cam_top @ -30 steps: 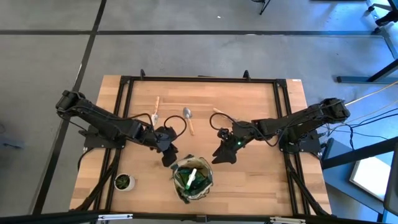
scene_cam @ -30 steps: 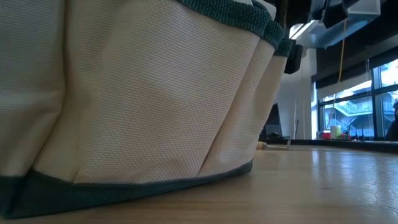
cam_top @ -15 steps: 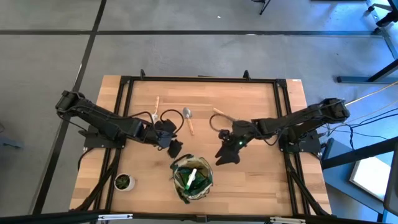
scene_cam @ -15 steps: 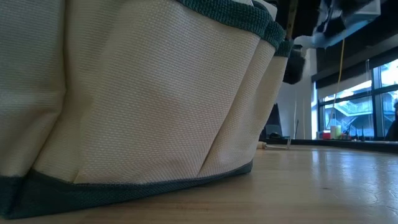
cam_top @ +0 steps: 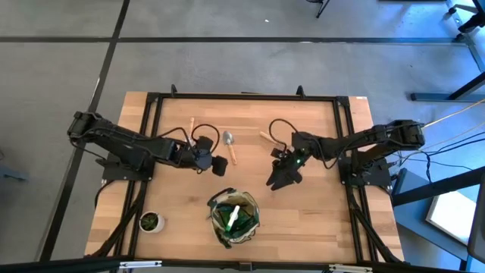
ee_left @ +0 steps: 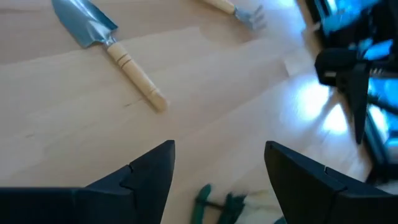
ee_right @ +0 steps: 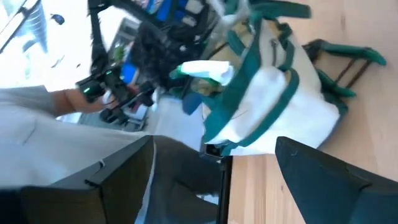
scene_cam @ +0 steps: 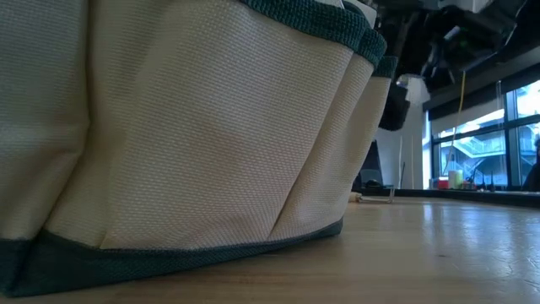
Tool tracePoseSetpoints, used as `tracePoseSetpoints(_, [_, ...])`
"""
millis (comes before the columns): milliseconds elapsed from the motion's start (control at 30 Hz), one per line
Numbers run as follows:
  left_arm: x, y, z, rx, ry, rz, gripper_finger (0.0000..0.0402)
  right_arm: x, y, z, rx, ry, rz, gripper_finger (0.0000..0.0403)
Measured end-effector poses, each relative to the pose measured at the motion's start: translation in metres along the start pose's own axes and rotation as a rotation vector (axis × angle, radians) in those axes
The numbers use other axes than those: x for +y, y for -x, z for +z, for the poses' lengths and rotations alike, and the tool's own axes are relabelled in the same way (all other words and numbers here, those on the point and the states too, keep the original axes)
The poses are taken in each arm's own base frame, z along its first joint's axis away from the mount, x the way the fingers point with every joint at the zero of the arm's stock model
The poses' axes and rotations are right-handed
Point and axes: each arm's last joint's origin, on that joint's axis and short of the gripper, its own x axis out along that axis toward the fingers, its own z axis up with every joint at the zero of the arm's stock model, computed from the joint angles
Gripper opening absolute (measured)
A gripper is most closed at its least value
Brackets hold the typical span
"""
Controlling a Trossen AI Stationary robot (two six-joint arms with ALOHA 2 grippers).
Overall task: Pick & Place Garden tools in Gardening bag
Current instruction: Adjust the gardening bag
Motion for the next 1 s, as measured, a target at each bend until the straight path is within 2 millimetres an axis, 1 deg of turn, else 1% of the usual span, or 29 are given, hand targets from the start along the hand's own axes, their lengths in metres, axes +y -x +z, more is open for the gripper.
tracePoseSetpoints(100, [0.0,-0.002,0.005,0.004,0.033,-0.011,0.0243,-0.001,0.01,0.007,0.034,0.036,0.071,0.0339])
tracePoseSetpoints(267, [0.001,-0.004,0.007,0.083,0.062,-0.023,0.0243,-0.002,0.027,0.02,0.063,0.1,0.173,0.0339])
tracePoseSetpoints(433, [0.001,-0.003,0.005,0.158,0.121,-0.029,0.0243,-0.006,0.042,0.029,0.07,0.127,0.21,0.0339])
tracePoseSetpoints(600, [0.004,-0.003,0.002,0.215,0.124,-0.011,0.0243,-0.01,0.053,0.033,0.081,0.136,0.227,0.0339])
tracePoseSetpoints(767, [0.009,-0.001,-0.003,0.3,0.041,0.031,0.0243,-0.013,0.059,0.036,0.066,0.096,0.217,0.0339])
tracePoseSetpoints(900, [0.017,0.003,-0.013,0.366,-0.079,0.1,0.0243,-0.015,0.063,0.038,0.054,0.069,0.208,0.0339])
tracePoseSetpoints(1000, [0.022,0.007,-0.02,0.376,-0.181,0.158,0.0243,-0.016,0.065,0.039,0.042,0.042,0.2,0.0339])
